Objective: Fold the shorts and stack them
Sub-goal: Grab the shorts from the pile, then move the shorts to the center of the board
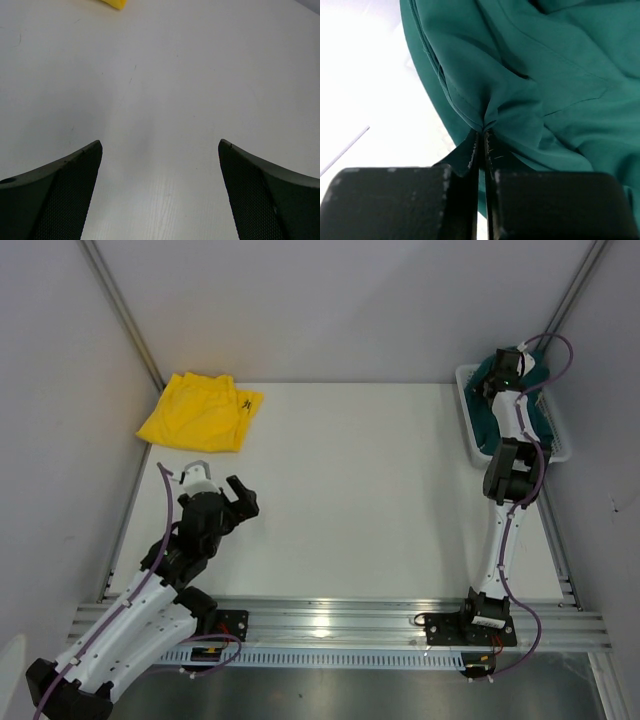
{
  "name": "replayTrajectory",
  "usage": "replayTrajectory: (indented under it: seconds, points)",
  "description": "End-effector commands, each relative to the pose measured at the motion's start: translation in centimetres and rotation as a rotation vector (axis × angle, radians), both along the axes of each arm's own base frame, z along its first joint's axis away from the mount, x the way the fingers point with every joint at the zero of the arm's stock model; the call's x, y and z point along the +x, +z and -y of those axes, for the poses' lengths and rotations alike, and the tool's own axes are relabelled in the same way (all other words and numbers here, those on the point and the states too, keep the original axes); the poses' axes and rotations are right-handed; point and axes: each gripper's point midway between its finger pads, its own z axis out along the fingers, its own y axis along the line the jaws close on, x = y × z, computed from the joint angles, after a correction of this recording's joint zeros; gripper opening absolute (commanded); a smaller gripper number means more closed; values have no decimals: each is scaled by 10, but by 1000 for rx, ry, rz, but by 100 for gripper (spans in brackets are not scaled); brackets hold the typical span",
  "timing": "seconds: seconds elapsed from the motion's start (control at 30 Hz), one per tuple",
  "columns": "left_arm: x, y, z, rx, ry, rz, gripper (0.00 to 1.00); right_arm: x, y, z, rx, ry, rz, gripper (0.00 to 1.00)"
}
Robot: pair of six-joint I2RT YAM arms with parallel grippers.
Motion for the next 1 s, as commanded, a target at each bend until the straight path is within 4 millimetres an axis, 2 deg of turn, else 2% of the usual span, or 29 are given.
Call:
replayTrajectory:
  seconds: [0.0,0.03,0.13,0.17,0.2,0.23,0.33,0.37,0.4,0.43,0.47,0.57,0.6,0.7,0.73,0.77,0.8,0.83,0.87,0.97]
  points:
    - [1,3,-5,-37,50,39,99,4,119,15,-105,-51,203,0]
    - [2,5,-3,-44,39,49,99,-2,152,15,-114,-55,252,0]
    - [2,5,-4,-48,43,51,99,-17,213,17,-67,-45,370,0]
    - [2,5,-4,-49,47,51,99,-32,249,14,-59,-34,432,0]
    - [2,5,-4,-50,49,52,99,-39,273,11,-56,-13,486,0]
    - [2,4,-3,-49,43,46,99,-58,313,7,-68,-9,552,0]
    - [2,6,0,-49,25,46,99,-87,379,-12,-88,65,672,0]
    - [3,6,2,-49,14,41,99,-97,400,-24,-83,125,719,0]
    - [3,6,3,-49,12,40,99,-122,439,-36,-84,165,799,0]
    - [3,7,3,-50,11,38,99,-136,457,-56,-56,256,841,0]
    - [3,6,3,-51,12,37,99,-163,489,-70,-56,302,909,0]
    - [4,10,3,-53,13,43,99,-207,524,-114,17,469,986,0]
    - [4,12,2,-48,14,45,99,-230,541,-128,30,515,1023,0]
    - [4,18,2,-52,14,57,99,-263,550,-172,149,688,1023,0]
    - [4,20,1,-53,17,62,99,-275,549,-185,180,734,1012,0]
    - [3,22,0,-53,20,68,99,-284,542,-206,225,813,984,0]
    - [3,22,-1,-51,24,68,99,-289,536,-218,272,848,955,0]
    - [3,23,-2,-53,29,73,99,-305,535,-230,288,889,948,0]
    - [3,25,-2,-52,31,76,99,-304,511,-249,343,948,876,0]
    - [0,30,-6,-53,43,80,99,-322,482,-280,393,1036,789,0]
